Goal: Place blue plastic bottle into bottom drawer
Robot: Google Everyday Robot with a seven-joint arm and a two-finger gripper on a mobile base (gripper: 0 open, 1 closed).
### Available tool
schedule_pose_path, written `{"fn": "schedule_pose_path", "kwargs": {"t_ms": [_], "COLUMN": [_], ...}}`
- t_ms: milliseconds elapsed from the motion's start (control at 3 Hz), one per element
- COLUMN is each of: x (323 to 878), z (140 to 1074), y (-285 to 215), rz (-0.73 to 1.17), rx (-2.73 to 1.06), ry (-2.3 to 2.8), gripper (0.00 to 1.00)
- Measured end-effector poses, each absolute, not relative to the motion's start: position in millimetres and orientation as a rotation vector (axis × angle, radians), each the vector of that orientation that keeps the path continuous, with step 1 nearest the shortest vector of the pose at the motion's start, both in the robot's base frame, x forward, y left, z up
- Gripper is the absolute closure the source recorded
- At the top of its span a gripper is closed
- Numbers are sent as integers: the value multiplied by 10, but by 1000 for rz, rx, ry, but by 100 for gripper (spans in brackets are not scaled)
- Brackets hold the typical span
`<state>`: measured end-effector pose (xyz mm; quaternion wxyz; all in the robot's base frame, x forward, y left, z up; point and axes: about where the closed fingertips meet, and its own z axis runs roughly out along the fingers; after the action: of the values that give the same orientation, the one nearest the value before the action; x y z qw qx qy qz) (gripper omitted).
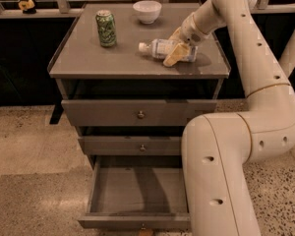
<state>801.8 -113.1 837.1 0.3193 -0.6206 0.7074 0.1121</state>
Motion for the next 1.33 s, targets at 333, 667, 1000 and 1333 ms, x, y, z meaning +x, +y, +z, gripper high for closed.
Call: {"fn": "schedule_pose_path", "kwargs": {"t_ms": [333, 667, 1000, 1333], "x": [8019, 8005, 7812, 7540], "z": [8371, 8405, 8611, 8830], "y": [-1130, -1126, -1493, -1968], "rz": [295, 295, 307, 317], "rx": [-1632, -1632, -1603, -1542], "ry": [1860, 1860, 1828, 1792], "gripper": [100, 100, 100, 100]}}
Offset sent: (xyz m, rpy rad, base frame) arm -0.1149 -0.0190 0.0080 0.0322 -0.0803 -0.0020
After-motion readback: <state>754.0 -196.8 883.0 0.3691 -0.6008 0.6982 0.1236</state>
